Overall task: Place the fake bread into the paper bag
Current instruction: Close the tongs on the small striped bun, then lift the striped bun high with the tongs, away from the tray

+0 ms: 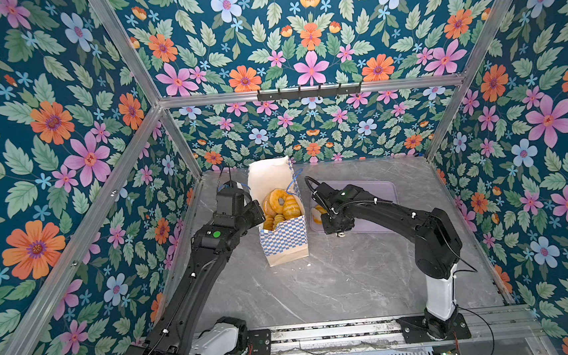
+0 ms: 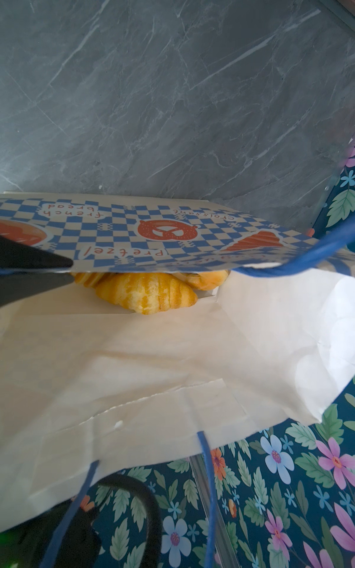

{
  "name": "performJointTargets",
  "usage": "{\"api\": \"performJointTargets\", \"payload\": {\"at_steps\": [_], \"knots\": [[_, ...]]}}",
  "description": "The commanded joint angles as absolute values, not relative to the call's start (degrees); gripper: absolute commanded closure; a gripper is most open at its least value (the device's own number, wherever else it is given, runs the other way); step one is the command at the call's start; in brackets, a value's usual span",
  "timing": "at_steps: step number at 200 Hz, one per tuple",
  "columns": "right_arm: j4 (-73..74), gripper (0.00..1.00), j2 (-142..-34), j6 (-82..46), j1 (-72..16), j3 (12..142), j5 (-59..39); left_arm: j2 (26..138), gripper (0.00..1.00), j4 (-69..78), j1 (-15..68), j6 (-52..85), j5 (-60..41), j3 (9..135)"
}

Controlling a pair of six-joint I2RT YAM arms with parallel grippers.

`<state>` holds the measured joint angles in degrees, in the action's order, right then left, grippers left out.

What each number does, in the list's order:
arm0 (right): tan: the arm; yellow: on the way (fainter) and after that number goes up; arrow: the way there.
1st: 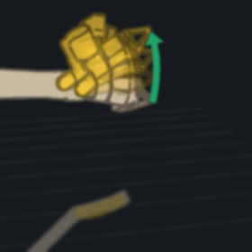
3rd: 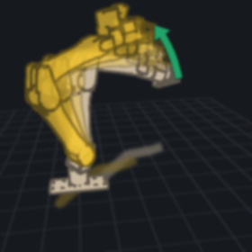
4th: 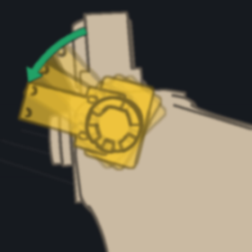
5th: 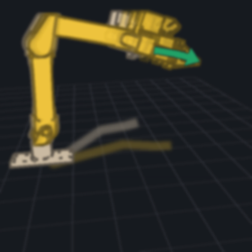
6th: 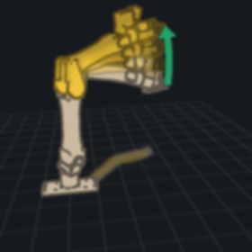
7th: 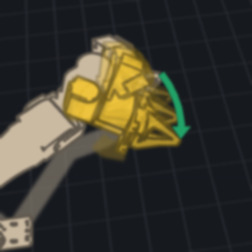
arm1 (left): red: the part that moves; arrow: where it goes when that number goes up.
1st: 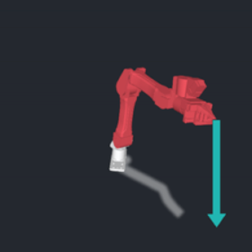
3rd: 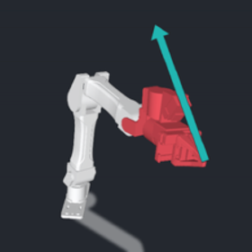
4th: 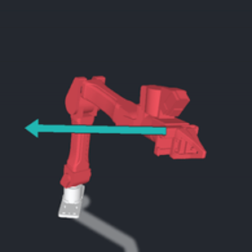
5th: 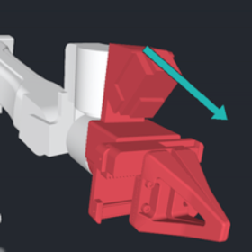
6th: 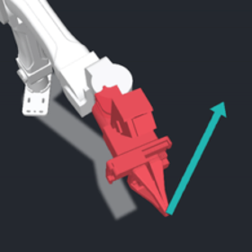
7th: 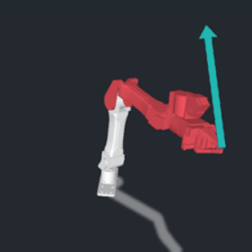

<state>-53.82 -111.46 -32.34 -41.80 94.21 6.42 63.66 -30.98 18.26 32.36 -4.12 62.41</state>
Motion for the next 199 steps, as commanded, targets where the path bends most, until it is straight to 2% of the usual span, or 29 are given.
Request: {"api": "performJointTargets", "payload": {"at_steps": [1, 90, 199], "knots": [[-52.8, 0.54, -111.7, -32.4, -41.5, 94.3, 7.0, 64.0, 0.95, -33.4, 18.2, 31.4, -3.6, 62.6], [-51.2, 0.67, -109.1, -32.0, -39.7, 91.0, 6.2, 64.8, 0.95, -33.2, 18.2, 31.3, -4.0, 63.4], [-52.3, 0.71, -100.8, -31.0, -36.5, 87.3, 8.2, 64.8, 0.95, -33.0, 18.2, 31.3, -4.1, 63.5]]}}
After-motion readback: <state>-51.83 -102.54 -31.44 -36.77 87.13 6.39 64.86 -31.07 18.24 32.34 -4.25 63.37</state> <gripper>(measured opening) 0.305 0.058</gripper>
